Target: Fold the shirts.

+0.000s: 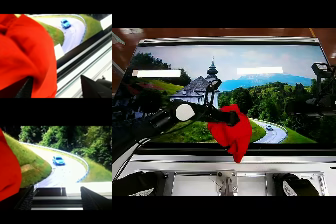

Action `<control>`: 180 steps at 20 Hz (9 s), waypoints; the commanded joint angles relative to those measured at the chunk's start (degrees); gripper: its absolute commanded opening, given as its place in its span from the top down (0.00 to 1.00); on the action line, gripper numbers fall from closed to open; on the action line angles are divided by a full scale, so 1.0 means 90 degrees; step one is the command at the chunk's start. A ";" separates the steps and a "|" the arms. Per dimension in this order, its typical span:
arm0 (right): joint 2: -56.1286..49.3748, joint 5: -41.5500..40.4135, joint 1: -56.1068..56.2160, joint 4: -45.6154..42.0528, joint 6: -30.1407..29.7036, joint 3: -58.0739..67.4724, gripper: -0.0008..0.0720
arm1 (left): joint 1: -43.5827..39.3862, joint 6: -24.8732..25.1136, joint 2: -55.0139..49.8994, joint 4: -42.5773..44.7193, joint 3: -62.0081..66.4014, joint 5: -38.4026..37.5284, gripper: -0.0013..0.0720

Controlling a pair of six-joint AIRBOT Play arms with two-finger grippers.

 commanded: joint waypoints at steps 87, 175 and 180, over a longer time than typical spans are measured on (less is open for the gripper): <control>0.1574 0.2387 -0.0223 0.1887 0.0007 0.2776 0.91 | 0.4311 0.1387 0.3602 0.2574 0.2798 -0.3356 0.93; 0.1343 0.2079 0.1860 -0.0425 0.2052 0.3767 0.91 | 0.4862 0.1231 0.4299 0.2657 0.3971 -0.4430 0.93; 0.0415 0.1749 0.1860 -0.0631 0.1724 0.2317 0.91 | 0.4862 0.1423 0.4194 0.2897 0.2242 -0.3772 0.93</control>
